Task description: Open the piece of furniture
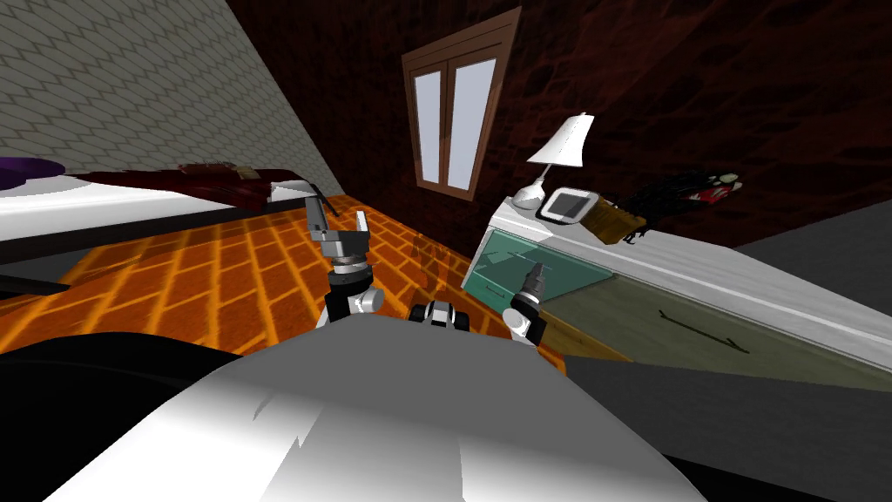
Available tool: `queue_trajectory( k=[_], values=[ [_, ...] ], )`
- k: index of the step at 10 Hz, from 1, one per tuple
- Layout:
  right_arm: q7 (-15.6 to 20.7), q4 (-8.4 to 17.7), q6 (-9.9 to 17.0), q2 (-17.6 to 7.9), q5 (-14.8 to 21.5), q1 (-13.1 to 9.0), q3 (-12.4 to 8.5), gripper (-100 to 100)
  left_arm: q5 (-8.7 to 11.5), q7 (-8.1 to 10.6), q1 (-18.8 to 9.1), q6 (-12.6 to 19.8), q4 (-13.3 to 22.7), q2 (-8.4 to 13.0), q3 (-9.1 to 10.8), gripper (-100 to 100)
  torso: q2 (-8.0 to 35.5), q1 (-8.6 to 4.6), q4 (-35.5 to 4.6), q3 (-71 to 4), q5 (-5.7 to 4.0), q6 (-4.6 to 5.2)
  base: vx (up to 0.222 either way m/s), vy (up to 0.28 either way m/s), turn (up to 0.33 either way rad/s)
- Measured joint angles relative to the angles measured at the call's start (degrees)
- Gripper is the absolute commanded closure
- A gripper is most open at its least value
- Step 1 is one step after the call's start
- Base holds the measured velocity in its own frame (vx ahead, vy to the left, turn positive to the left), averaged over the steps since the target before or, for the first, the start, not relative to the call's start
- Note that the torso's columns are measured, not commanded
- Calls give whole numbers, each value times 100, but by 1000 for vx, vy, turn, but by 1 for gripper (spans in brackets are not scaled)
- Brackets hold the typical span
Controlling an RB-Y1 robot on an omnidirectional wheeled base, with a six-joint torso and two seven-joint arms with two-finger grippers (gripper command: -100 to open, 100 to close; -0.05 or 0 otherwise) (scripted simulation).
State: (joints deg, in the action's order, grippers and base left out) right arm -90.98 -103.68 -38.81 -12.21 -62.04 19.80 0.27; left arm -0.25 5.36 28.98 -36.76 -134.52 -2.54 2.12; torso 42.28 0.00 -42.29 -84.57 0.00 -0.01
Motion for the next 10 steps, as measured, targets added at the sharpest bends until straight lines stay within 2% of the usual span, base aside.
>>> queue_trajectory(
  k=[10],
  values=[
    [-1362,530,-35,-205,-777,-164,76,-100,0,0,1,0,0,0,1,0,1,0,1,0,0,4,21,-18,116]
  ],
)
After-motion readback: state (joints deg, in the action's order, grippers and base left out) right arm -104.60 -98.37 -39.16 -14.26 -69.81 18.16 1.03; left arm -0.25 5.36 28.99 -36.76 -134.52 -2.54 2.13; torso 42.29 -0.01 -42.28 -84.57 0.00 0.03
